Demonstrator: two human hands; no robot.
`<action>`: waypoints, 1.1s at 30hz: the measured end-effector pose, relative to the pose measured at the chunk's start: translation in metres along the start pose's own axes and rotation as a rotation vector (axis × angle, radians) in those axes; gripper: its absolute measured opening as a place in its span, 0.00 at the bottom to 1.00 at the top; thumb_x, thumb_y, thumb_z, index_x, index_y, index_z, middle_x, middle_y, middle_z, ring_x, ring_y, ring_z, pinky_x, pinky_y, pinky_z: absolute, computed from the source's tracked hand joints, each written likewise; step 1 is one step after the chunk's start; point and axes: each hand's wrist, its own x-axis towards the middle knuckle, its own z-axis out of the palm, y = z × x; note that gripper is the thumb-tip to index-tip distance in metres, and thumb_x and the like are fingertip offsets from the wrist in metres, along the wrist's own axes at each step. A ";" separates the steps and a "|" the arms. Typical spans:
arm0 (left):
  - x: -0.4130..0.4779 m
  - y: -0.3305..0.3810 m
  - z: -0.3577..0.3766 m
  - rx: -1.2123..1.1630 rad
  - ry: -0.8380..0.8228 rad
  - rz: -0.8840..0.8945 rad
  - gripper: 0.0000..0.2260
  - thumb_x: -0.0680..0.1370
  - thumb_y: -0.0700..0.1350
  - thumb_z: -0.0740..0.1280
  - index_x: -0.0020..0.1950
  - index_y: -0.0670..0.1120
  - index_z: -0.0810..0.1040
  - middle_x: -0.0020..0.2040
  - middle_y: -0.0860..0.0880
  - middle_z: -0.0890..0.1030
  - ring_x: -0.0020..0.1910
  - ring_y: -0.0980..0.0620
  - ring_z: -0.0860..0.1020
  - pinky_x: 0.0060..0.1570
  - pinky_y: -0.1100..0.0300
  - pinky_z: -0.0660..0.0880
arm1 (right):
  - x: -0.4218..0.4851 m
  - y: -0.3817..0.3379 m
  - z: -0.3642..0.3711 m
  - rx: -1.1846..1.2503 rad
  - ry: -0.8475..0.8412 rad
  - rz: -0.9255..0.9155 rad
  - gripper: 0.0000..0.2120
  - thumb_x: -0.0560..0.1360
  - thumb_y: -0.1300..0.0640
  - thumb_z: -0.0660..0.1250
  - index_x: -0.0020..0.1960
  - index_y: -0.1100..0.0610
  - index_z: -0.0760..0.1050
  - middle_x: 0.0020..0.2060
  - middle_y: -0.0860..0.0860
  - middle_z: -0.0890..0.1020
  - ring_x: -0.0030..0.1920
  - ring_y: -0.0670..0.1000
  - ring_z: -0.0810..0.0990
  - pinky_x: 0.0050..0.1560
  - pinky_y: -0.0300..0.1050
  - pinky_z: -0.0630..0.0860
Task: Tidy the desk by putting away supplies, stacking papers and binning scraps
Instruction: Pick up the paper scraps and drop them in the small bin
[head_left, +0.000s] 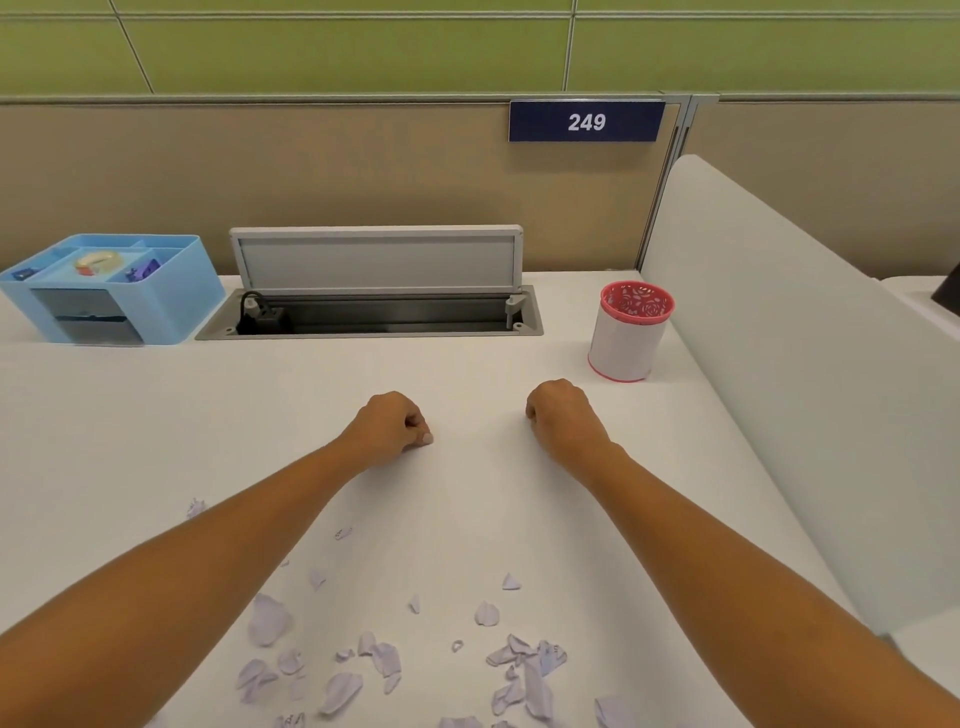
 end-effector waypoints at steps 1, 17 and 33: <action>0.001 0.002 -0.002 -0.070 -0.004 -0.022 0.05 0.77 0.38 0.66 0.47 0.37 0.79 0.44 0.44 0.80 0.35 0.53 0.75 0.33 0.68 0.71 | 0.002 0.002 -0.003 0.048 -0.003 0.029 0.11 0.76 0.67 0.60 0.53 0.64 0.78 0.52 0.58 0.80 0.54 0.57 0.77 0.54 0.44 0.72; 0.062 0.156 -0.024 -0.536 0.145 0.214 0.08 0.74 0.34 0.68 0.35 0.41 0.77 0.32 0.48 0.76 0.25 0.59 0.76 0.38 0.67 0.77 | 0.028 0.069 -0.113 0.560 0.595 0.262 0.12 0.75 0.68 0.60 0.55 0.64 0.80 0.54 0.58 0.81 0.56 0.55 0.78 0.57 0.43 0.74; 0.022 0.114 0.011 -0.229 0.138 0.194 0.09 0.76 0.43 0.68 0.54 0.40 0.81 0.50 0.44 0.82 0.50 0.49 0.78 0.48 0.60 0.72 | -0.019 0.039 -0.058 0.604 0.480 0.155 0.11 0.75 0.68 0.61 0.50 0.63 0.81 0.50 0.57 0.83 0.50 0.53 0.80 0.50 0.33 0.70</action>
